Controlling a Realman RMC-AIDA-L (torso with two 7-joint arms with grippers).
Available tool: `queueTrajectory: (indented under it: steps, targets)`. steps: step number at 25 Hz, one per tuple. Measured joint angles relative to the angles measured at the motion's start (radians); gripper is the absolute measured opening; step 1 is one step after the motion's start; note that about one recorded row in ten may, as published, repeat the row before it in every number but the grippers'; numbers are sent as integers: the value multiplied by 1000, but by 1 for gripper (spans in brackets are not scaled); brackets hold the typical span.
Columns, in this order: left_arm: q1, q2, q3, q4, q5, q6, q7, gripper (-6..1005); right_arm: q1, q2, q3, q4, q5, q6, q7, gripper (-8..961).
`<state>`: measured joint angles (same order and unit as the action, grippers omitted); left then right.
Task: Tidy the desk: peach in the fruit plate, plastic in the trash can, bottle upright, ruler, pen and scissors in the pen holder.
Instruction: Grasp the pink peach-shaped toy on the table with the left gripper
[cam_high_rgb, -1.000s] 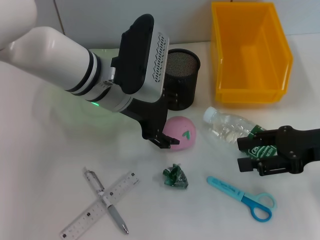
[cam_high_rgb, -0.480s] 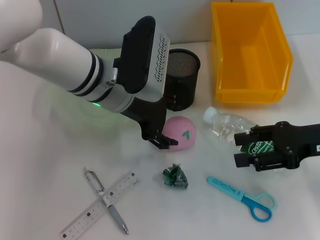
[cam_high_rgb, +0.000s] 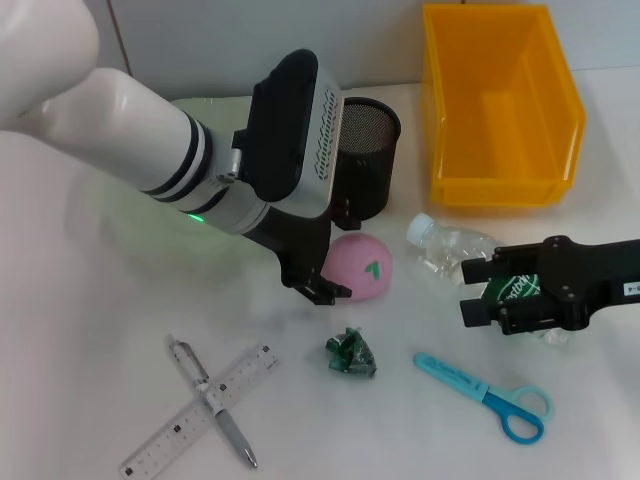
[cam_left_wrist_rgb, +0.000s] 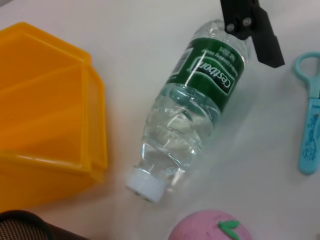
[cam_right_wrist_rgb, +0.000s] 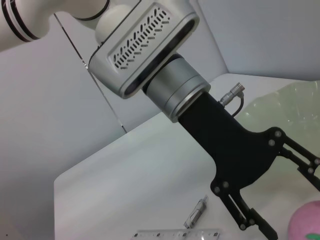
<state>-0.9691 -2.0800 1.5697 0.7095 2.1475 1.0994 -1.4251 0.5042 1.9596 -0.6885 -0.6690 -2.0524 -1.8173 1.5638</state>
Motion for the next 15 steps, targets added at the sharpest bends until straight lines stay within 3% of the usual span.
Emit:
queueTrajectory:
  steps: [15]
  targets:
    - [1,0,17,-36,-10,-30,8,809,24,4,-1,22,0,3,1,703]
